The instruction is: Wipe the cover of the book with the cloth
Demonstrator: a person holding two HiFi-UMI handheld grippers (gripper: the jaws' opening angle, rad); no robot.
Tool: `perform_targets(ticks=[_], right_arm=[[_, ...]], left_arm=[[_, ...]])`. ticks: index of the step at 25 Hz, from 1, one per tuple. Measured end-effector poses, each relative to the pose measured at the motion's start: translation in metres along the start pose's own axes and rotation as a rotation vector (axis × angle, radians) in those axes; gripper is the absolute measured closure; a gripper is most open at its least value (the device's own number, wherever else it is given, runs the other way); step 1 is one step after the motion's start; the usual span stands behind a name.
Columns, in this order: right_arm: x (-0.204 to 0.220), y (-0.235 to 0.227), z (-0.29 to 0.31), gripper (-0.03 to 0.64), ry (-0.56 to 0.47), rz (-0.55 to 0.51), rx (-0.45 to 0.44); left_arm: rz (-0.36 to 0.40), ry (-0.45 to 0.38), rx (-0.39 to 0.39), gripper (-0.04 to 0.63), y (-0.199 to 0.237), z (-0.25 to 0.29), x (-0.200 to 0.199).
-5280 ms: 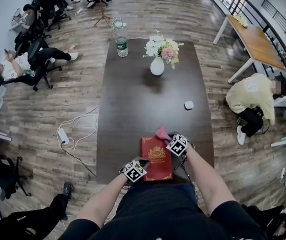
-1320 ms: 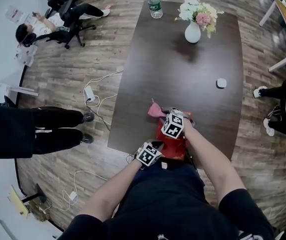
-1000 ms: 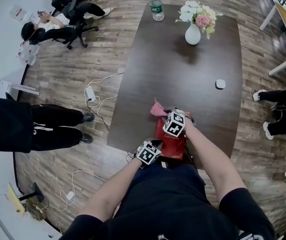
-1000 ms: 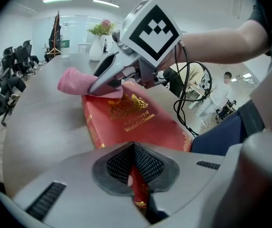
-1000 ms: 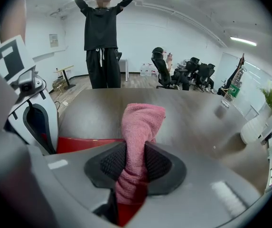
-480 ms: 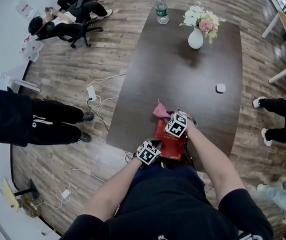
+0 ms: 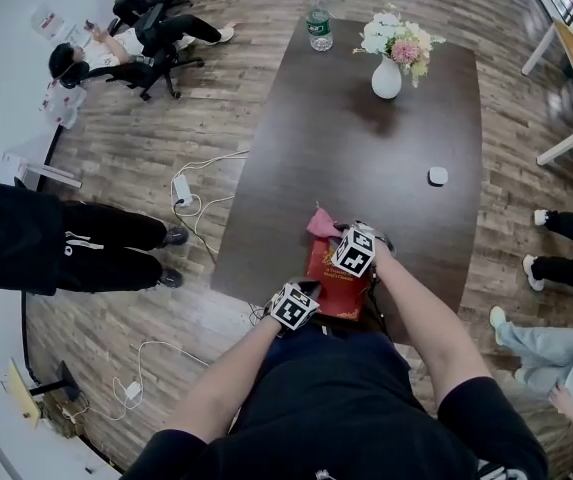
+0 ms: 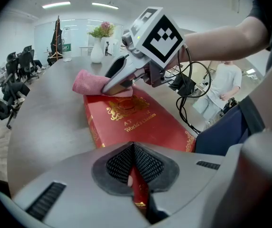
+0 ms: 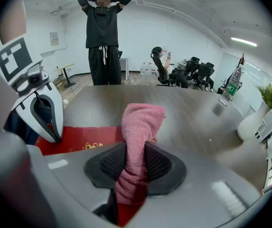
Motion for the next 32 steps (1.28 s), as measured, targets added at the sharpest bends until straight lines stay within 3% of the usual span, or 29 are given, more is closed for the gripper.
perform_targets(ticks=[32], right_arm=[[0.035,-0.004,-0.022,0.506,0.007,0.014,0.016]], left_arm=[[0.012,-0.001,-0.033,0.600,0.002,0.001,-0.003]])
Point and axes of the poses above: the fingertips, and each gripper's own axes: z forward along the fingers, y to its left, x out of its underside, the point moved 6 cm from there along -z, backward along the fingers, and after that the axes turned 10 degrees about -x, right-handed, at the moved point
